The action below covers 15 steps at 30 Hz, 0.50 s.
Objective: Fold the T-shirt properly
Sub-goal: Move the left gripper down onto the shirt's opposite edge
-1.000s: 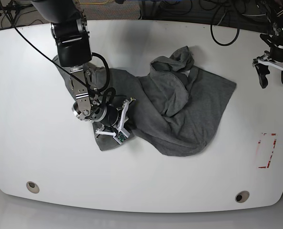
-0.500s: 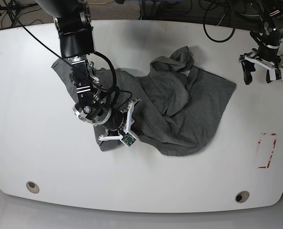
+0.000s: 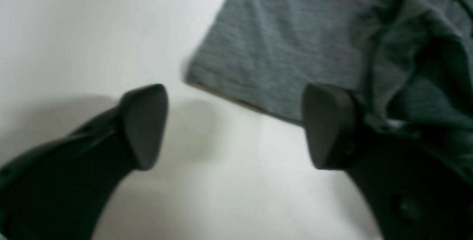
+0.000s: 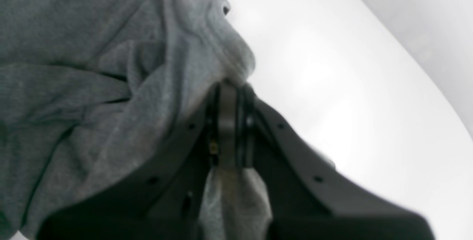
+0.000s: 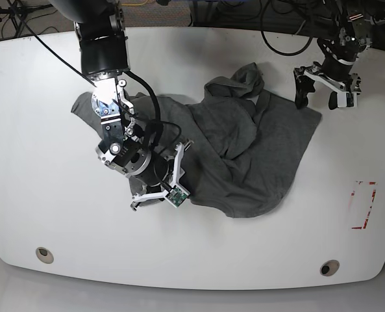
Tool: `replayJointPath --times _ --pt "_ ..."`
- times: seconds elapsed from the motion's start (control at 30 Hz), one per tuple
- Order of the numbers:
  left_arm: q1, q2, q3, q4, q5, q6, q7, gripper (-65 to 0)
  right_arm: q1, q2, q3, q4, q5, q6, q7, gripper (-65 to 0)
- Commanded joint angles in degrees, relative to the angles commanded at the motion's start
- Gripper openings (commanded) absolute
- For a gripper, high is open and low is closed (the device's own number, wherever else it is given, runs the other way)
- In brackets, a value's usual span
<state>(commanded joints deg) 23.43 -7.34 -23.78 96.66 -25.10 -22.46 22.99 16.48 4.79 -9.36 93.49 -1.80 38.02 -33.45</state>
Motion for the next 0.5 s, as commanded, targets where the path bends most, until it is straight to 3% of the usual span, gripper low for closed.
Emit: replayJointPath --times 0.5 --pt "-5.8 2.7 -1.1 -8.3 0.3 0.0 0.9 -3.8 -0.4 0.0 0.0 1.2 0.0 0.0 0.0 -65.0"
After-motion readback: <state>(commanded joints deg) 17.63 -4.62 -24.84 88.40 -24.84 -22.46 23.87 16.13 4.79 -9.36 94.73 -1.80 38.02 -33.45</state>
